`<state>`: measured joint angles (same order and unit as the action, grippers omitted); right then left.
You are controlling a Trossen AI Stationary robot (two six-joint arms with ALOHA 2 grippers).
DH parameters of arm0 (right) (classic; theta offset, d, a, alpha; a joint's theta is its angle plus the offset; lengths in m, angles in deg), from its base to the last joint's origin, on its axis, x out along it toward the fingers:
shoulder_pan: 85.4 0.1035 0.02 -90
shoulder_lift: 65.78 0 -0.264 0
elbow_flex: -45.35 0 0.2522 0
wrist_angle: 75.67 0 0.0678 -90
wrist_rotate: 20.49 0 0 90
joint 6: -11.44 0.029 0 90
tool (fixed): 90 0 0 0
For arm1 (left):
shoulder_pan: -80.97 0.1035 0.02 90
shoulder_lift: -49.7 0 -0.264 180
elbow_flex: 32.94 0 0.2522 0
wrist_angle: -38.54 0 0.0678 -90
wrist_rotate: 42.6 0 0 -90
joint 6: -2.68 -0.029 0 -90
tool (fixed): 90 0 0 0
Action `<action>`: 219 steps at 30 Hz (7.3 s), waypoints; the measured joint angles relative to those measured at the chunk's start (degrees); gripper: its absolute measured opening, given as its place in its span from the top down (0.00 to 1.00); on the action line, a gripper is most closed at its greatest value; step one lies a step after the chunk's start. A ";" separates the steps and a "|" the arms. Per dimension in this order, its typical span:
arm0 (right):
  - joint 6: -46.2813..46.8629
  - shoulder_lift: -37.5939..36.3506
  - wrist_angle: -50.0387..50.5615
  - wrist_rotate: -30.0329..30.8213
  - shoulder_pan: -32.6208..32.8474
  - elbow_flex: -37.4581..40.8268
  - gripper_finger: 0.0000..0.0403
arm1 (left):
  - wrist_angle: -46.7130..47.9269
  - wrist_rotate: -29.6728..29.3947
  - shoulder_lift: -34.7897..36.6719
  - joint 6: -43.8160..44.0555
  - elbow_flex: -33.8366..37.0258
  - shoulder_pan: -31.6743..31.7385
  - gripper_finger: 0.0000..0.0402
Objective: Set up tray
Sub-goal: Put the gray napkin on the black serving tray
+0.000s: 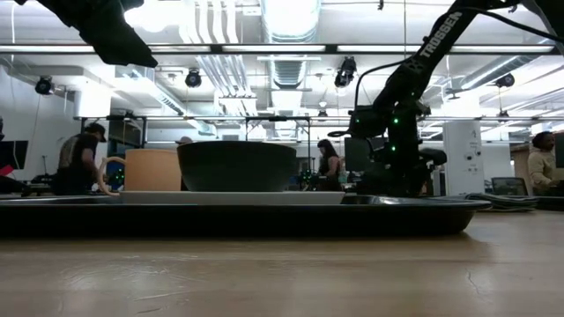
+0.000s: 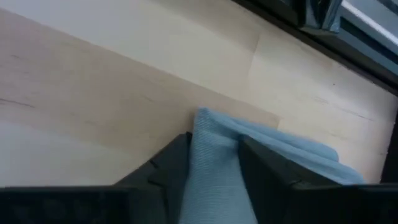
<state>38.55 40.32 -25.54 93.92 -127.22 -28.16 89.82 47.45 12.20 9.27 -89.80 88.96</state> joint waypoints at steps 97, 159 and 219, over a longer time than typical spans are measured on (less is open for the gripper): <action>20.08 -10.43 -6.04 2.07 41.07 -5.59 0.98 | 0.63 0.00 -1.23 3.31 0.00 0.02 0.75; 32.83 -10.36 -10.37 -12.54 53.05 7.56 0.93 | 1.67 0.26 -1.25 3.21 0.35 0.02 0.75; 16.74 10.34 -5.08 -18.35 57.72 -18.70 0.98 | 1.66 0.44 -1.62 3.41 0.35 0.02 0.75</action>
<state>55.30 50.66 -30.62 75.57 -69.49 -46.86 91.48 47.89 10.58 12.68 -89.45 88.98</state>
